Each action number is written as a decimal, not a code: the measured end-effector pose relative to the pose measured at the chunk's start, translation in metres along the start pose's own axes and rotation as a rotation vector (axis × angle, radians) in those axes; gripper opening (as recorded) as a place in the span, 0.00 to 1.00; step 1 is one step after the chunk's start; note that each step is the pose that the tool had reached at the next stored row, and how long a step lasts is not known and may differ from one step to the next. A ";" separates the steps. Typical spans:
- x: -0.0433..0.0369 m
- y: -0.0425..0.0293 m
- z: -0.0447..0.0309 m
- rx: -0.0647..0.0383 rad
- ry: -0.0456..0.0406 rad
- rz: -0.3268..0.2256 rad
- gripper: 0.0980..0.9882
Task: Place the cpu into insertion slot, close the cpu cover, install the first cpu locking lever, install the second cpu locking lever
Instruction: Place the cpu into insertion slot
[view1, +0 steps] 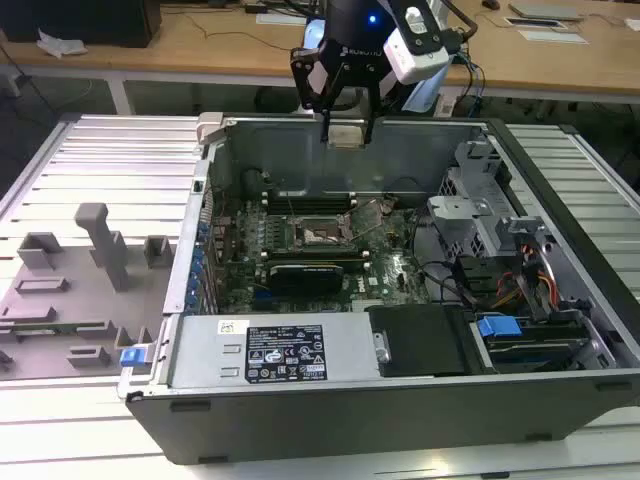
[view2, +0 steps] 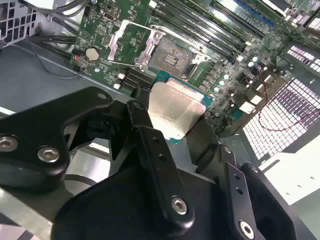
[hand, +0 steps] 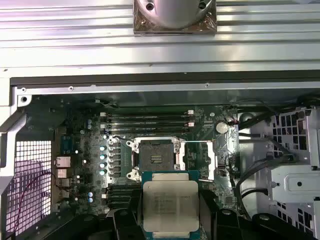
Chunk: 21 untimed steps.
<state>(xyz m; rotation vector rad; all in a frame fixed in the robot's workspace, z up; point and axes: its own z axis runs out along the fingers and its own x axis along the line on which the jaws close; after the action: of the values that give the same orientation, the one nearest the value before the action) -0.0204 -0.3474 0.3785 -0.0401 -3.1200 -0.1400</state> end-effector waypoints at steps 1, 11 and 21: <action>0.0000 0.0000 0.0000 0.000 0.0000 0.000 0.50; -0.0001 -0.0003 0.0030 0.000 0.0000 0.000 0.50; -0.0003 -0.0013 0.0147 0.000 0.0000 0.000 0.50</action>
<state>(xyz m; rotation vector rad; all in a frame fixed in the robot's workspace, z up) -0.0204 -0.3473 0.3638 -0.0400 -3.1200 -0.1400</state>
